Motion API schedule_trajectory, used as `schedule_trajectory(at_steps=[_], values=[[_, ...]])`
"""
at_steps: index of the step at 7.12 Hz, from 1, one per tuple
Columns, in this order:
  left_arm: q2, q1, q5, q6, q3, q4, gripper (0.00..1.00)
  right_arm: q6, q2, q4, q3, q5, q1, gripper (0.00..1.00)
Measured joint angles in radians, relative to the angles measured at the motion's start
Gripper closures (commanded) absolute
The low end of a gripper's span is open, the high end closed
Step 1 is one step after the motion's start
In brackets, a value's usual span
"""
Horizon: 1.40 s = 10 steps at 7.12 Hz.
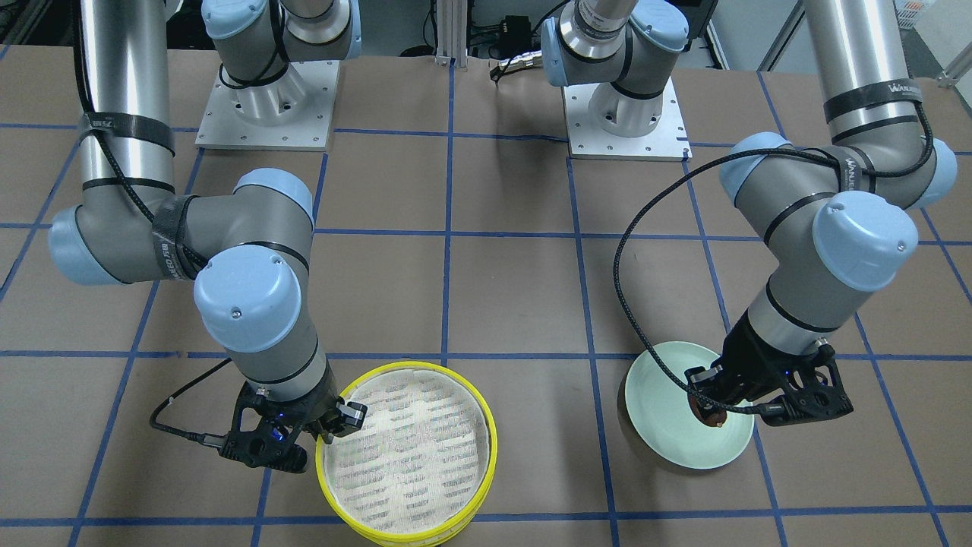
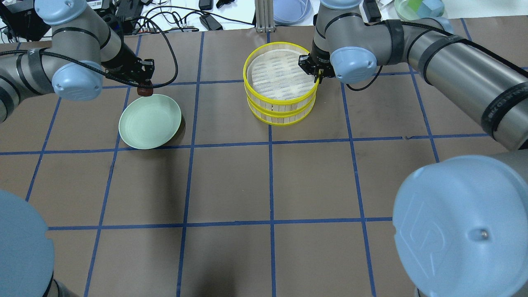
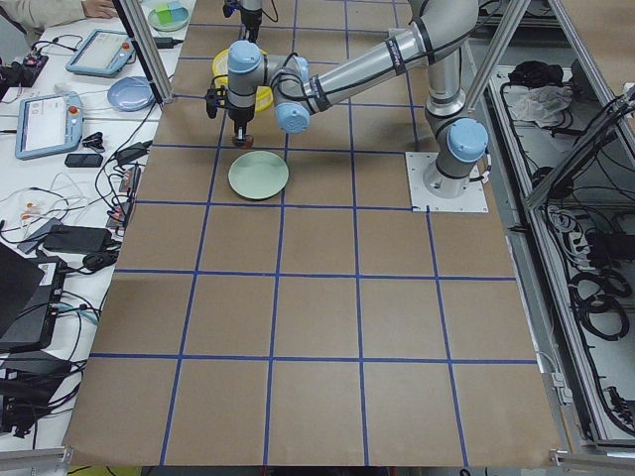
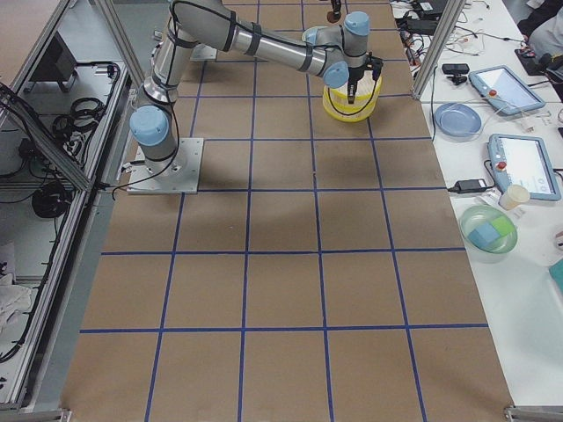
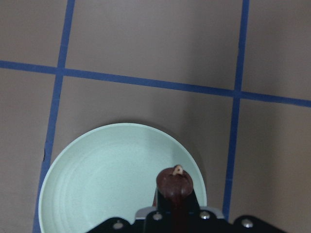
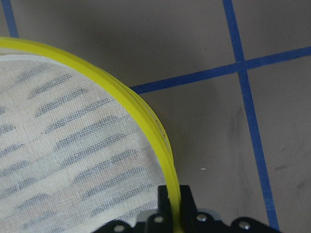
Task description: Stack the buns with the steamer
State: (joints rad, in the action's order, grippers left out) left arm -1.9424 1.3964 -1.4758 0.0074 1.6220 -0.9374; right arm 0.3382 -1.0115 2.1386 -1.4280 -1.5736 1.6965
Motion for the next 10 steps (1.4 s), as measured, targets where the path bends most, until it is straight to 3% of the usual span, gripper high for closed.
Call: schedule_trajectory(at_steps=[2,4,8,10], values=[[0.012,0.003,0.019,-0.043,0.0,0.0,1.0,0.007,-0.004,0.023,-0.004,-0.001,0.002,0.63],[0.012,0.003,0.021,-0.047,-0.001,0.002,1.0,0.011,-0.005,0.072,-0.012,-0.01,0.009,0.51],[0.002,0.001,0.022,-0.042,-0.001,0.009,1.0,0.023,-0.01,0.086,-0.027,-0.016,0.01,0.5],[-0.004,0.001,0.023,-0.042,0.0,0.011,1.0,0.024,-0.023,0.084,-0.031,-0.014,0.011,0.41]])
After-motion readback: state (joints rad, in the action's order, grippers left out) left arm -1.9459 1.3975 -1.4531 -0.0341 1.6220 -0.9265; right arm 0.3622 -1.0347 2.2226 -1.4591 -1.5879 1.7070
